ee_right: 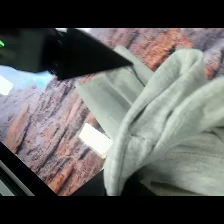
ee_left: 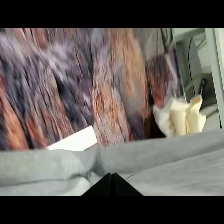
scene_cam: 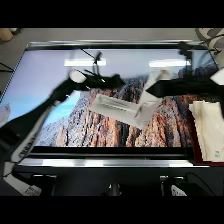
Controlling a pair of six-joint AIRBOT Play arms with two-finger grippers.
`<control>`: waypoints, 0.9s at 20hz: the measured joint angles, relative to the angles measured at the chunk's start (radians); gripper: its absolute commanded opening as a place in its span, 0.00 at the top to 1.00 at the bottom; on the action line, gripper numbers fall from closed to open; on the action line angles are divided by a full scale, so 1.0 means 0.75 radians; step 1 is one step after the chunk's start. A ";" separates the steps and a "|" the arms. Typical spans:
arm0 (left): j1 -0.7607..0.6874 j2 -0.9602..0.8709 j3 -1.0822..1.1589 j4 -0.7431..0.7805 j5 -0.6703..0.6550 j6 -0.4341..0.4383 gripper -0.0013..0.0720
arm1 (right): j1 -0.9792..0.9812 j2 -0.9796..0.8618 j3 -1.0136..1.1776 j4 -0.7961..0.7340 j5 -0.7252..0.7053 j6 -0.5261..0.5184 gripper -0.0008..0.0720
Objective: Fold the shirts.
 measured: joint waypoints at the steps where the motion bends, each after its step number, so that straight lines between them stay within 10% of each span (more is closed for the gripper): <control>1: 0.080 0.086 0.000 0.049 -0.028 0.004 0.94 | 0.077 -0.066 0.000 0.027 -0.081 -0.004 0.96; 3: 0.231 0.256 0.000 0.114 -0.071 0.009 0.94 | 0.231 -0.217 0.000 0.096 -0.247 -0.014 0.89; 5: 0.347 0.419 0.000 0.145 -0.123 0.014 0.94 | 0.359 -0.379 0.000 0.218 -0.380 -0.035 0.17; 6: 0.395 0.491 0.000 0.157 -0.137 0.015 0.94 | 0.404 -0.446 0.000 0.293 -0.421 -0.066 0.03; 12: 0.513 0.827 -0.003 0.255 -0.191 0.030 0.94 | 0.342 -0.552 0.001 0.503 -0.401 -0.223 0.03; 18: 0.528 0.927 -0.027 0.419 -0.249 0.034 0.94 | -0.009 -0.420 -0.050 -0.204 -0.045 0.014 0.04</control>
